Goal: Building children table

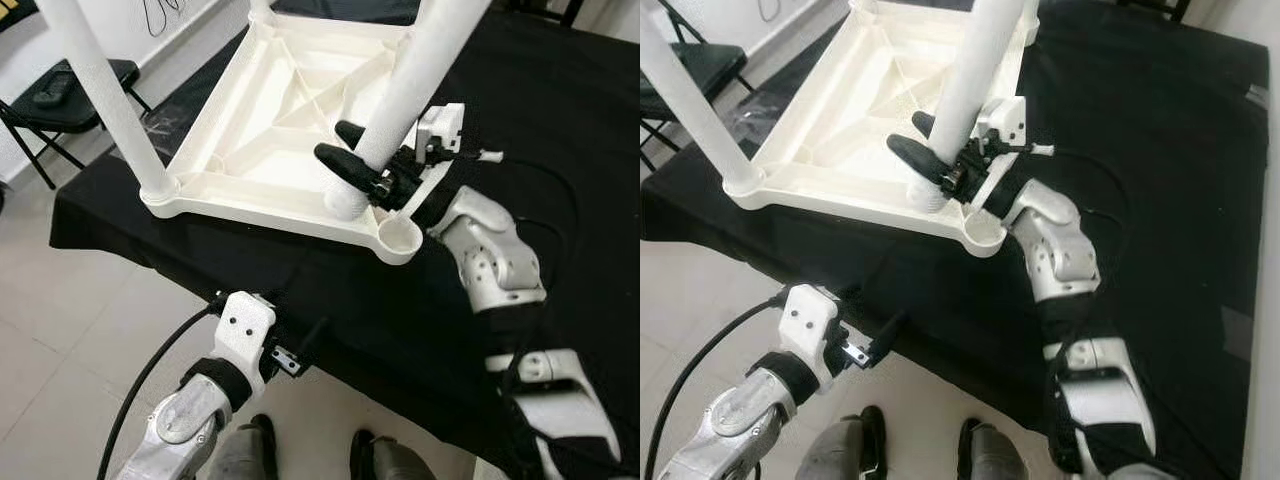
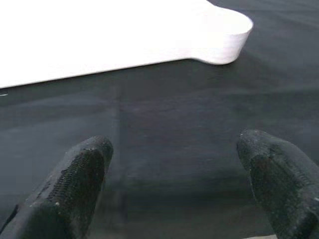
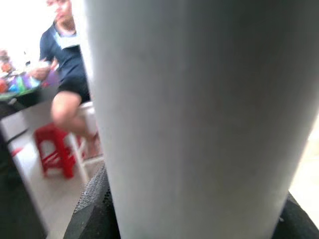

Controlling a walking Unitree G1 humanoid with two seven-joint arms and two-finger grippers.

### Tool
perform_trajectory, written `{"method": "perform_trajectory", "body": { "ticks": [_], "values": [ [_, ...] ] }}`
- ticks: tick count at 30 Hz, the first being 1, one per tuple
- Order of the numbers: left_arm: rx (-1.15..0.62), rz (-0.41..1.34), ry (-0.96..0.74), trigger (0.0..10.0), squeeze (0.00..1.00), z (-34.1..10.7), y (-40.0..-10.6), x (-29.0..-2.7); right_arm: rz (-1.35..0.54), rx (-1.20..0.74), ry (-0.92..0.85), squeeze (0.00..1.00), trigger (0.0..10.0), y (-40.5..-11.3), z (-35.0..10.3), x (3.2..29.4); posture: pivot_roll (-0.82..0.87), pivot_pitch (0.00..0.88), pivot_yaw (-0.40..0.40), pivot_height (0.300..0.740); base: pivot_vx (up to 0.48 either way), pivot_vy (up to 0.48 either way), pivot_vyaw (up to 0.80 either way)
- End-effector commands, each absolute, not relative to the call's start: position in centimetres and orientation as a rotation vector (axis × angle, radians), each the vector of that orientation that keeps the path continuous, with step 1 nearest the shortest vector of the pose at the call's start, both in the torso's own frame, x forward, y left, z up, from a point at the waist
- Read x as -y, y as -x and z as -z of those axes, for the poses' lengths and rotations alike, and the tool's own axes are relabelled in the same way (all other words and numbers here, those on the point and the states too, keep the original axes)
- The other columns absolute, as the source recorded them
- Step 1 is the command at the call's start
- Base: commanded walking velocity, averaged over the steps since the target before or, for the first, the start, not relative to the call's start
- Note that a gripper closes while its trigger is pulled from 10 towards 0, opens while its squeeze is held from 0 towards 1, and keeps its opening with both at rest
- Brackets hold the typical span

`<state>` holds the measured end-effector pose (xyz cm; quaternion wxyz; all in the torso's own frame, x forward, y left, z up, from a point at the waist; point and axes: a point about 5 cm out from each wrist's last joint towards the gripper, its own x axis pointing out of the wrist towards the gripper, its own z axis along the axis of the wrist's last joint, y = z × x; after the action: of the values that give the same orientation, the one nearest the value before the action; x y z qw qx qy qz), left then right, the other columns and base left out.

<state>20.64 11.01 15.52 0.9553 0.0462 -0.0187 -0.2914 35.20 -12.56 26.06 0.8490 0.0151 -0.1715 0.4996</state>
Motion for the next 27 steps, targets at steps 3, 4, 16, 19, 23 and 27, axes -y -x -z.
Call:
{"method": "perform_trajectory", "body": {
  "ticks": [3,4,16,19,23,27],
  "values": [
    [0.04,0.641,-0.152,10.0,0.0,-15.9,-19.4,-11.2,-1.183,0.371,0.077,0.0,10.0,-35.1,-27.2,14.1,0.12,0.402,-0.038,0.74,0.0,0.0,0.0],
    [0.04,0.641,-0.152,10.0,0.0,-15.9,-19.4,-11.2,-1.183,0.371,0.077,0.0,10.0,-35.1,-27.2,14.1,0.12,0.402,-0.038,0.74,0.0,0.0,0.0],
    [0.079,0.706,-0.199,10.0,0.0,-17.9,-18.6,-11.2,-1.451,0.347,0.181,0.0,10.0,-34.4,-28.0,15.1,0.15,0.453,-0.013,0.74,0.0,0.0,0.0],
    [0.077,0.706,-0.206,10.0,0.0,-18.0,-18.4,-11.4,-1.473,0.332,0.18,0.0,10.0,-34.3,-27.7,15.3,0.16,0.463,-0.006,0.74,0.0,0.0,0.0],
    [0.066,0.714,-0.221,10.0,0.0,-18.1,-17.9,-11.6,-1.48,0.305,0.18,0.0,10.0,-34.6,-27.4,15.9,0.17,0.473,0.0,0.74,0.0,0.0,0.0],
    [0.062,0.725,-0.226,10.0,0.0,-18.2,-17.7,-11.5,-1.464,0.309,0.172,0.0,10.0,-35.0,-27.8,16.5,0.17,0.477,0.001,0.74,0.0,0.0,0.0]
  ]
}}
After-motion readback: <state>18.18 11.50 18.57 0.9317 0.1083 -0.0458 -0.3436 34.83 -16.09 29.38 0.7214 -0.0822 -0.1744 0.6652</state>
